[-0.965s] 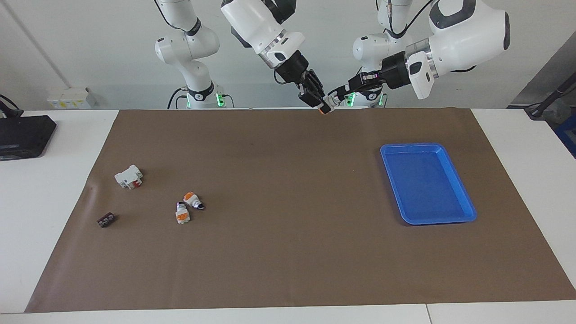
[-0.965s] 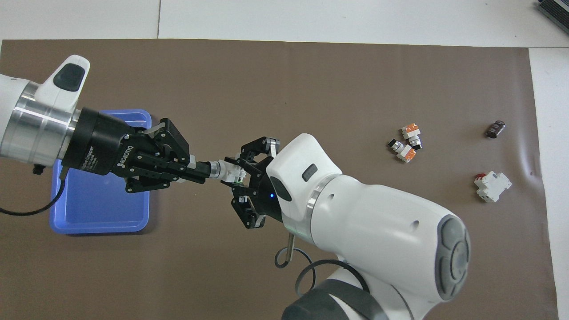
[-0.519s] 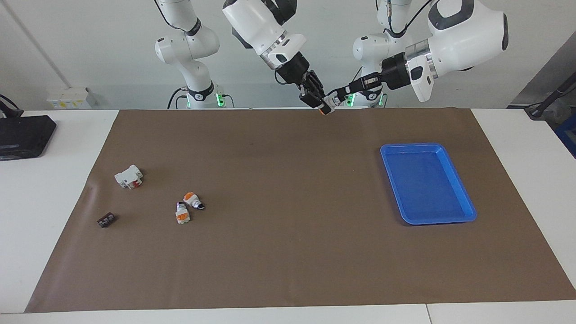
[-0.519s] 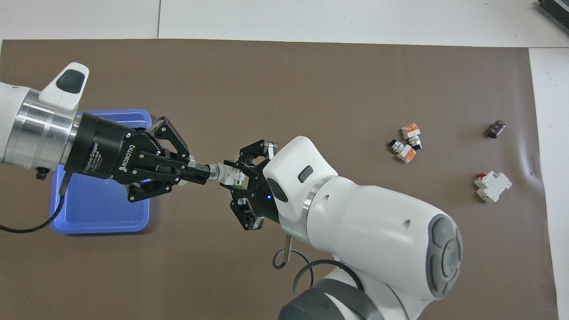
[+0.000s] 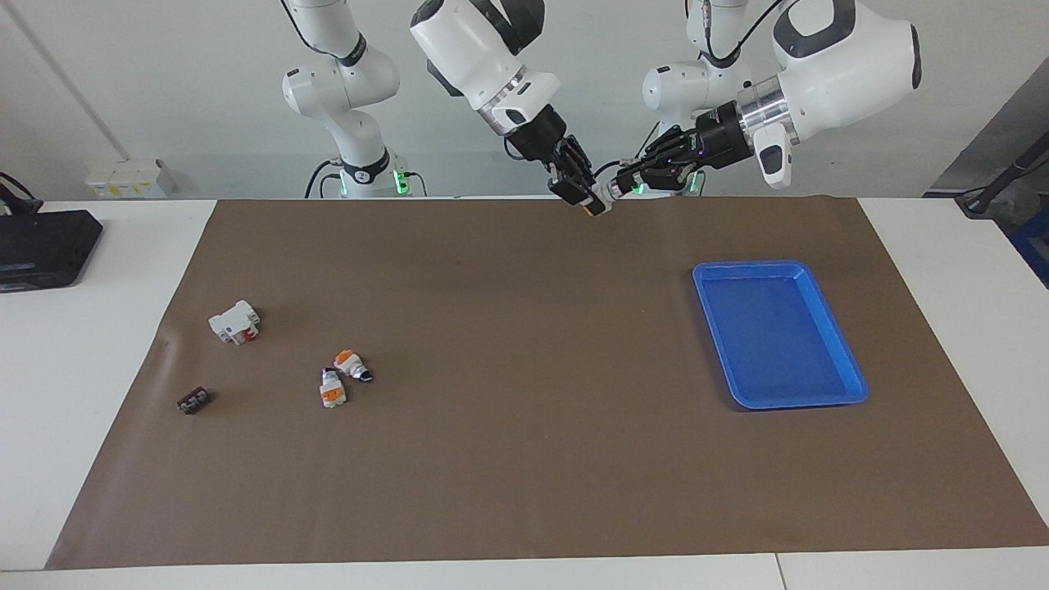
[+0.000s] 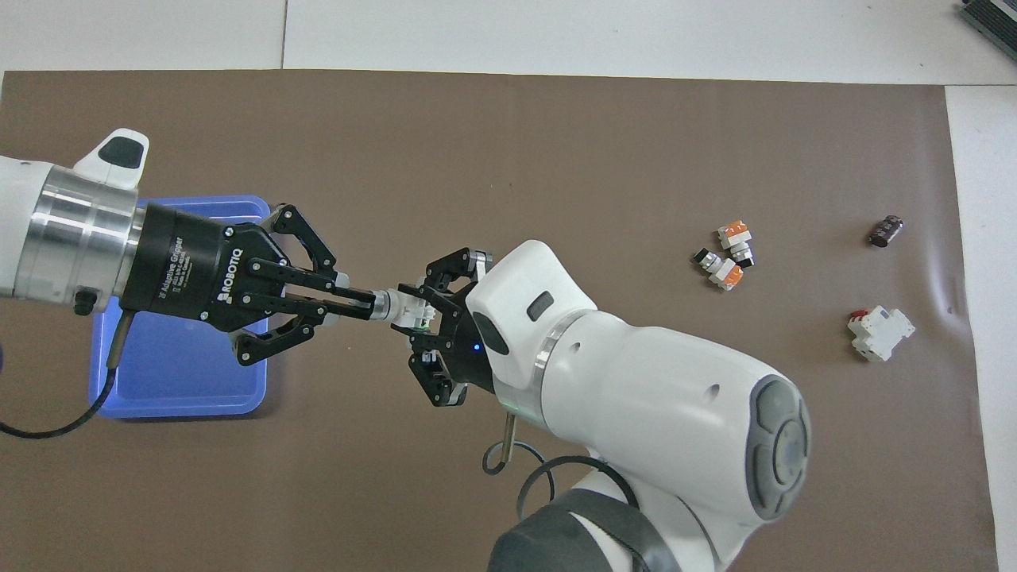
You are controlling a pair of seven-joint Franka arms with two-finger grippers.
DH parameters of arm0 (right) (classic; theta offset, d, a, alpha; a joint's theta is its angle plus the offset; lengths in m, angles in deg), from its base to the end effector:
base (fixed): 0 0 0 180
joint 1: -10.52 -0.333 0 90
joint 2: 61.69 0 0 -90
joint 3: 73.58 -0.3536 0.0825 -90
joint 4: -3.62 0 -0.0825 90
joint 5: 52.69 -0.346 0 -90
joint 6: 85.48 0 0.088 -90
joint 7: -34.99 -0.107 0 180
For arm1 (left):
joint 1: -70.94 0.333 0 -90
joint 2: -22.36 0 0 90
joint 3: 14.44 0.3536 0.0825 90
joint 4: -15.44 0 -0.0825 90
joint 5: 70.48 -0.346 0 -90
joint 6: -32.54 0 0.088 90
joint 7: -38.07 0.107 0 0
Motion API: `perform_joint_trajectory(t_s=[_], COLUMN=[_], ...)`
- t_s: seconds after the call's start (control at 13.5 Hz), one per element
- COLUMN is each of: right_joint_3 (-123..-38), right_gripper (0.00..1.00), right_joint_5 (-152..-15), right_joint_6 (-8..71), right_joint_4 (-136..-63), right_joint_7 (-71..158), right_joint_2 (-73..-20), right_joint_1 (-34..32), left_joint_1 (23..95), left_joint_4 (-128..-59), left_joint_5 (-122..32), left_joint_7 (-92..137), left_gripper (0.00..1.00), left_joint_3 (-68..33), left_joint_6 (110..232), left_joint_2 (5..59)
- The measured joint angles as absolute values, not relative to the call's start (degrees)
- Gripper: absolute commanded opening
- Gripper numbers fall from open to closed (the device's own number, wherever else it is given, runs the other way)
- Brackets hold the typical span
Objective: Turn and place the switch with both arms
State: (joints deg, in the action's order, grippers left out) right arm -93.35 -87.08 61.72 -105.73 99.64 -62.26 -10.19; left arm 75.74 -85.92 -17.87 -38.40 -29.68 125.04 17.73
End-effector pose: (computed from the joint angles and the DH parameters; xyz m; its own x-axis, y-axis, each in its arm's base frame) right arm 0.4371 0.3625 0.6220 0.0114 0.7259 0.6877 0.9544 -0.2131 0.2092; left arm 0.4684 -0.1762 0.6573 0.2487 0.5797 -0.7759 0.9536 -0.2871 0.0912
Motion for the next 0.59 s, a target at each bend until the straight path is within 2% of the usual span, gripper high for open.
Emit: perform_joint_trajectory(t_s=[0.59], right_joint_3=[-93.8], right_gripper=[0.0], right_joint_5=[-87.0], right_joint_6=[61.9], right_joint_4=[-105.5], right_joint_7=[99.5], right_joint_2=[-60.8], right_joint_1=[-11.0], left_joint_1=[75.7], left_joint_4=[-87.0], left_joint_5=[-22.2], left_joint_7=[-51.6], left_gripper=[0.0], left_joint_3=[-29.8], left_joint_6=[125.6], left_joint_2=[16.6])
